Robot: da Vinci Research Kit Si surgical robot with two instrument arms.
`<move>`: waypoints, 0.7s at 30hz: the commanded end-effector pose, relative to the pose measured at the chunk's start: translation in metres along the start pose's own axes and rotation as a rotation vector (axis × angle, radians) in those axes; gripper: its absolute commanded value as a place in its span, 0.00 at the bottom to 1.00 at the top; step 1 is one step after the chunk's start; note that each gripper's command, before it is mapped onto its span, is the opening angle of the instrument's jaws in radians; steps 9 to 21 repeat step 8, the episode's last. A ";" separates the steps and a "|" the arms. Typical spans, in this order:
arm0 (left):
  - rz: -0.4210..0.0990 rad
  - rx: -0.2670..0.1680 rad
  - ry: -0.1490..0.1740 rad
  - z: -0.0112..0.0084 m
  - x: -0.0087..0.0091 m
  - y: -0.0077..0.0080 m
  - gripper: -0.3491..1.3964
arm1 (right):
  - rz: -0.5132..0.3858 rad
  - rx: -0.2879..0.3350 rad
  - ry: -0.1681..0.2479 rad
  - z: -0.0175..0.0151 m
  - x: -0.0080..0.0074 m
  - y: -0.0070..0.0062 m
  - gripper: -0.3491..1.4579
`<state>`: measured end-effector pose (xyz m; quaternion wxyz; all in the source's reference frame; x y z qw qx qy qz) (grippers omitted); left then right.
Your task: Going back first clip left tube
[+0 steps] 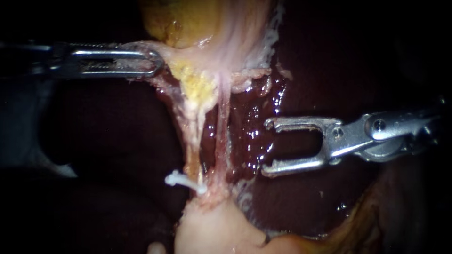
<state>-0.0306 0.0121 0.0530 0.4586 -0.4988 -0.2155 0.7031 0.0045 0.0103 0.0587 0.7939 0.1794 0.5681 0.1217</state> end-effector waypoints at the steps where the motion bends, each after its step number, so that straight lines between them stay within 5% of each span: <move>1: 0.000 0.001 -0.002 0.0000 0.0000 -0.0001 0.00 | 0.000 0.000 0.000 0.0000 0.0000 0.0000 0.47; 21: -0.001 -0.003 -0.003 -0.0002 0.0002 -0.0001 0.00 | 0.000 0.000 0.000 0.0000 0.0000 -0.0001 0.47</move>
